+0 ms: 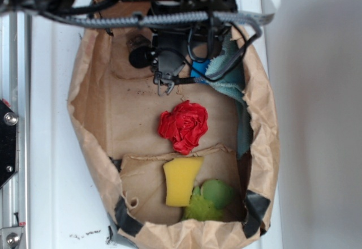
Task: Grab the rock.
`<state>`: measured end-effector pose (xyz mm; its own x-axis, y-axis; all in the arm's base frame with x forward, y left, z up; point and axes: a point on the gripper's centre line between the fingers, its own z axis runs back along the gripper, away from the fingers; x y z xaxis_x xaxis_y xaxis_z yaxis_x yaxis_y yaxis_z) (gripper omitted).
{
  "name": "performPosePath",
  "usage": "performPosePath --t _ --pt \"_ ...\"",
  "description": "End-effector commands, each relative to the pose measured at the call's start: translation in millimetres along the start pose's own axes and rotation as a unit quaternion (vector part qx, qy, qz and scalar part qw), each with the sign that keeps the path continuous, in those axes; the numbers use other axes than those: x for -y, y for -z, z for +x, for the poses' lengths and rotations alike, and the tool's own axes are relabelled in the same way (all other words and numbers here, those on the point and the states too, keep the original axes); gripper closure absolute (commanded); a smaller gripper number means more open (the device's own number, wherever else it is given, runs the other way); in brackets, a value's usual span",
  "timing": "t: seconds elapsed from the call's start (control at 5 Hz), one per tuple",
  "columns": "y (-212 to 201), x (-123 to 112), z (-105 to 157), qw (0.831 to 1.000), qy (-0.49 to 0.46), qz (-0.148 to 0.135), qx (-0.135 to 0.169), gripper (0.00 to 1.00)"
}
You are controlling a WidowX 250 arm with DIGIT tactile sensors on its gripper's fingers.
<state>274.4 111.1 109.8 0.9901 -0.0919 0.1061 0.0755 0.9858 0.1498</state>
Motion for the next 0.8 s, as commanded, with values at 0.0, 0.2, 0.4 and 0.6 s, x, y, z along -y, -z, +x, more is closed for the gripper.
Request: performPosePath --t 0.0,0.2,0.4,0.6 --pt "5 -17 -11 0.998 0.003 0.057 0.033 0.0" --pt "13 -16 -13 0.997 0.005 0.067 0.035 0.0" --pt "20 -16 -14 0.997 0.011 0.072 0.033 0.0" --pt "24 -15 -15 0.997 0.015 0.075 0.03 0.0"
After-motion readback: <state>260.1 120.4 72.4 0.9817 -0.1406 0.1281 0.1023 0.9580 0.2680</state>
